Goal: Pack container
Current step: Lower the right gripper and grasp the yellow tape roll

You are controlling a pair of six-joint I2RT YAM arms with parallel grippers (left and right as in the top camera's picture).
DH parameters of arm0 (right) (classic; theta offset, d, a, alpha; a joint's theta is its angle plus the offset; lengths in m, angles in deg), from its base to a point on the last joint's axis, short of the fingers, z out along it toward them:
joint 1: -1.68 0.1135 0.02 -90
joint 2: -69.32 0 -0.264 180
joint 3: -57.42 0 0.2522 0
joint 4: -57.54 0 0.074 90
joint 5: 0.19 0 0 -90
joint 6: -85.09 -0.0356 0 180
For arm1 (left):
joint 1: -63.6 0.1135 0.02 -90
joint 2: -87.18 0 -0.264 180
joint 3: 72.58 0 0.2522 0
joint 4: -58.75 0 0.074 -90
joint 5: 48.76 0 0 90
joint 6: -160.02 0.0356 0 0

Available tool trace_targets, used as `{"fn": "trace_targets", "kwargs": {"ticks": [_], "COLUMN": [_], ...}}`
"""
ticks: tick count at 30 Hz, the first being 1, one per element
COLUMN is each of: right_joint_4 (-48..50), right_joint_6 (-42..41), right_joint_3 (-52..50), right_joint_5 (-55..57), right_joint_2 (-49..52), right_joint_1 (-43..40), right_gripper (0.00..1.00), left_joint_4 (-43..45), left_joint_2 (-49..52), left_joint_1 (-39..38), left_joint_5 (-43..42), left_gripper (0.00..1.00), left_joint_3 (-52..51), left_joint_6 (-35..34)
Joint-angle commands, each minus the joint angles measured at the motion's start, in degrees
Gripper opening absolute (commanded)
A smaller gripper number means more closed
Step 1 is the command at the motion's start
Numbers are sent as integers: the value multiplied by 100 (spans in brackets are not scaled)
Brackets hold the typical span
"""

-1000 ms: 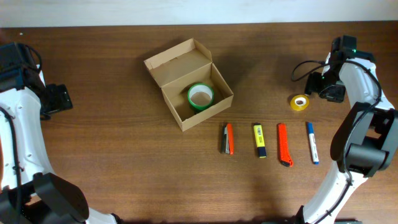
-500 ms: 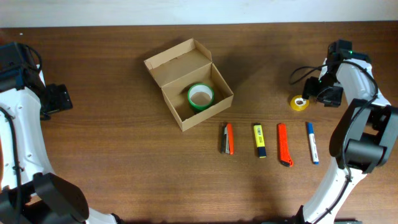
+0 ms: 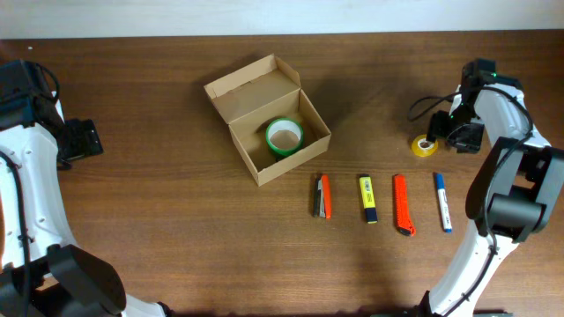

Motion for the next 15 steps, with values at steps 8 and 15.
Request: {"fn": "trace_targets", "kwargs": {"ticks": [8, 15], "right_joint_4": [85, 127], "right_joint_6": [-70, -68], "right_joint_3": [-66, -63], "right_joint_5": [-57, -125], "right_joint_2": [461, 461], "right_joint_1": [216, 245], "right_gripper": [50, 13], "left_joint_4": [13, 13], "left_joint_2": [-87, -87], "left_joint_1": [-13, -13], "left_joint_5": [-24, -26], "left_gripper": [100, 100], "left_joint_3": [-37, -37], "left_joint_6": [87, 87]}}
